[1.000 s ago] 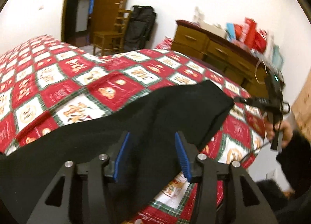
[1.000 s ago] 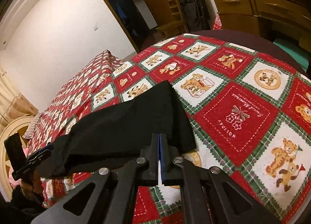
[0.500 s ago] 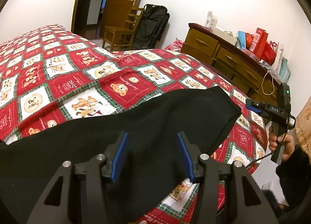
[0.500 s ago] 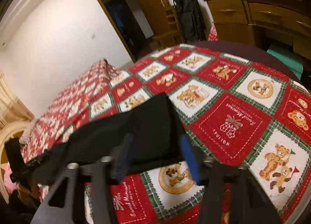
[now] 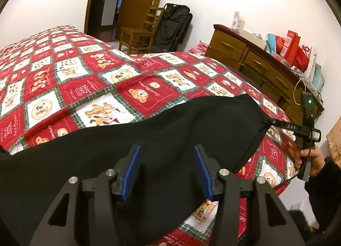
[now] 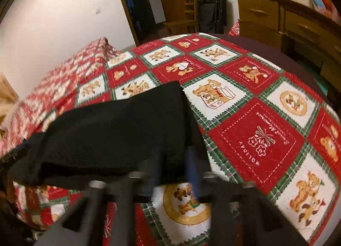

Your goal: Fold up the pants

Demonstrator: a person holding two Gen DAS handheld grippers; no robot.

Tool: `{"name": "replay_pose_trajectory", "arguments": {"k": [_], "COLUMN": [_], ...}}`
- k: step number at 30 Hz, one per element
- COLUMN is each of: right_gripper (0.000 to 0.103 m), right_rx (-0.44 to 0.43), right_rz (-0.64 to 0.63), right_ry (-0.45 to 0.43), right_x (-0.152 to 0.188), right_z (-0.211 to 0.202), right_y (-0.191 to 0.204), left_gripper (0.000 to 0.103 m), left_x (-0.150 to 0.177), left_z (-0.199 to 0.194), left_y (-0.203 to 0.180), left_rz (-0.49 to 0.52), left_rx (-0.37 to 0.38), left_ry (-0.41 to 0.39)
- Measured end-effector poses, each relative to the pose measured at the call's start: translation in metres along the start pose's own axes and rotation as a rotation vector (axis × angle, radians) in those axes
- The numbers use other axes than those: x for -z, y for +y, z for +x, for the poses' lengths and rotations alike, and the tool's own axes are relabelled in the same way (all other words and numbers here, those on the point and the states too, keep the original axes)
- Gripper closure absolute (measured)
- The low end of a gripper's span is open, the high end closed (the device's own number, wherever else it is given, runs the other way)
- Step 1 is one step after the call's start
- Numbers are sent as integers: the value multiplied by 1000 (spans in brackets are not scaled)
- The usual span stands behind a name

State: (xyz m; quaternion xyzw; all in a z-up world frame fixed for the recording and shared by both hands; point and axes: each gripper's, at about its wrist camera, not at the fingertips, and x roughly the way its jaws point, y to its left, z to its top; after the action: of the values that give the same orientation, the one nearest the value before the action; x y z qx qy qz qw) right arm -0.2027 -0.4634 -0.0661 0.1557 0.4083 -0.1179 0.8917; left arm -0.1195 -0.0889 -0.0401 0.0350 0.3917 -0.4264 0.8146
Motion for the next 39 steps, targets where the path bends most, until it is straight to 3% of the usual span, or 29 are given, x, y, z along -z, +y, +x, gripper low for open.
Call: {"name": "replay_pose_trajectory", "arguments": {"k": [8, 11, 14, 16, 18, 19, 20, 22, 23, 25, 27, 30, 32, 35, 39], "right_gripper": [96, 96, 96, 87, 75, 74, 74, 74, 74, 74, 74, 74, 74, 75, 74], "right_rx": [9, -10, 7, -1, 34, 79, 176, 217, 180, 8, -156, -304, -350, -347, -349], "right_rz": [-21, -47, -82, -72, -51, -36, -16, -26, -39, -100, -191, -310, -389, -509, -524], "right_ry": [-26, 23, 9, 21, 18, -5, -65, -148, -166, -158, -110, -49, -19, 33, 77], "right_x": [-1, 5, 9, 7, 4, 2, -2, -9, -9, -16, -20, -19, -14, -3, 5], "right_z": [-25, -17, -13, -15, -21, -26, -36, -50, -53, -51, -37, -13, 6, 37, 67], "right_y": [-15, -18, -16, -18, -23, -25, -25, -11, -3, 33, 84, 155, 197, 247, 267], "left_gripper": [50, 50, 50, 50, 50, 50, 49, 43, 43, 43, 43, 43, 43, 43, 43], "left_x": [-3, -4, -5, -6, -8, -8, -7, -5, -3, 2, 6, 7, 5, 0, 0], "left_z": [-2, -5, -9, -14, -25, -34, -42, -58, -63, -68, -66, -50, -36, -16, 3], "left_y": [6, 12, 22, 36, 56, 68, 78, 96, 101, 110, 111, 100, 92, 89, 101], "left_rz": [-9, -10, -16, -28, -66, -96, -121, -151, -152, -152, -165, -149, -139, -148, -194], "left_rx": [-11, -30, -78, -140, -184, -203, -226, -311, -348, -389, -375, -350, -351, -363, -424], "left_ry": [-7, -15, -23, -29, -47, -58, -69, -91, -96, -96, -85, -67, -38, 6, 64]}}
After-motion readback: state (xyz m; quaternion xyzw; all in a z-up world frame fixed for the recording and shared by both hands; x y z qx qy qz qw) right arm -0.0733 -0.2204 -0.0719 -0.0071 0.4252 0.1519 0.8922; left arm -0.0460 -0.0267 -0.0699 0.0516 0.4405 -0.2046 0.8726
